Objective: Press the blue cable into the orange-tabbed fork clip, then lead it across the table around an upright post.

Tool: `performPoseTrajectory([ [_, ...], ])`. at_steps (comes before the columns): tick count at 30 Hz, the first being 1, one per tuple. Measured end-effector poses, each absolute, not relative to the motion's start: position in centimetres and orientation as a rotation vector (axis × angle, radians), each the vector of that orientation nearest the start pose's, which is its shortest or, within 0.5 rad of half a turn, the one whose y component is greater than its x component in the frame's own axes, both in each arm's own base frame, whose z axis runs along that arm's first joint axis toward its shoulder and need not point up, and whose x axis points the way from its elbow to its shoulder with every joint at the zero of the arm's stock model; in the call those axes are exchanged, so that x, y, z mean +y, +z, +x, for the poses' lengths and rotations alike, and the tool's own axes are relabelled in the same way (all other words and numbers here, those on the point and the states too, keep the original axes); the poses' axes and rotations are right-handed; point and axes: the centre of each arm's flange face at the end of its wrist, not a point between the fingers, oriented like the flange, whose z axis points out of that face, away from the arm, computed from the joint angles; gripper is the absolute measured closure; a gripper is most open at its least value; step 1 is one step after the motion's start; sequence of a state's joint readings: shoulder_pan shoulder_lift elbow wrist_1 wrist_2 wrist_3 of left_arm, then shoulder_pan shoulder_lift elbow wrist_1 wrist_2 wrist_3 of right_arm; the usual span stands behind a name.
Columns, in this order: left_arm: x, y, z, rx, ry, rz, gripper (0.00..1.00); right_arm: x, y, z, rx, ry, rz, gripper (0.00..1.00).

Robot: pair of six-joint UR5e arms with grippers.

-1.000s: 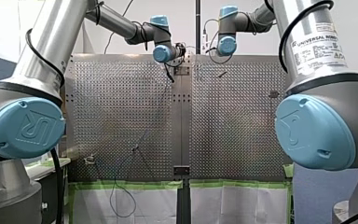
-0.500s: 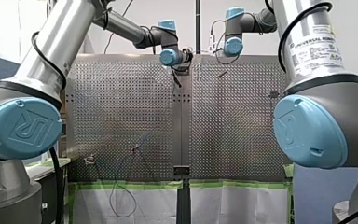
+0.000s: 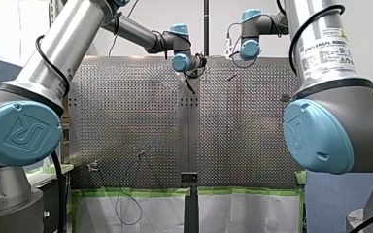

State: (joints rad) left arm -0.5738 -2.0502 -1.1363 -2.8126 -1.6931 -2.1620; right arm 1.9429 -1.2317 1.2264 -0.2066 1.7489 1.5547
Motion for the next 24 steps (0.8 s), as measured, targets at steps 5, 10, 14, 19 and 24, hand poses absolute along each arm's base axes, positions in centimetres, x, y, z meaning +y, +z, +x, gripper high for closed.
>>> performPoseTrajectory([
  [5,-49.7,43.7,53.2,1.364,-0.916,-0.116,1.0,-57.1,47.8,33.2,-1.01,1.442,1.173,1.0],
  [10,-50.3,43.1,53.1,1.367,-0.918,-0.115,1.0,-57.9,47.3,32.1,-1.023,1.423,1.169,1.0],
  [14,-50.4,42.9,53.1,1.366,-0.919,-0.116,1.0,-58.7,46.7,31.3,-1.034,1.408,1.168,1.0],
  [19,-50.4,43.0,53.3,1.351,-0.923,-0.115,1.0,-60.0,45.1,30.3,-1.052,1.386,1.182,1.0],
  [24,-50.3,42.7,53.9,1.339,-0.922,-0.118,1.0,-61.5,42.3,30.2,-1.07,1.375,1.223,1.0],
])
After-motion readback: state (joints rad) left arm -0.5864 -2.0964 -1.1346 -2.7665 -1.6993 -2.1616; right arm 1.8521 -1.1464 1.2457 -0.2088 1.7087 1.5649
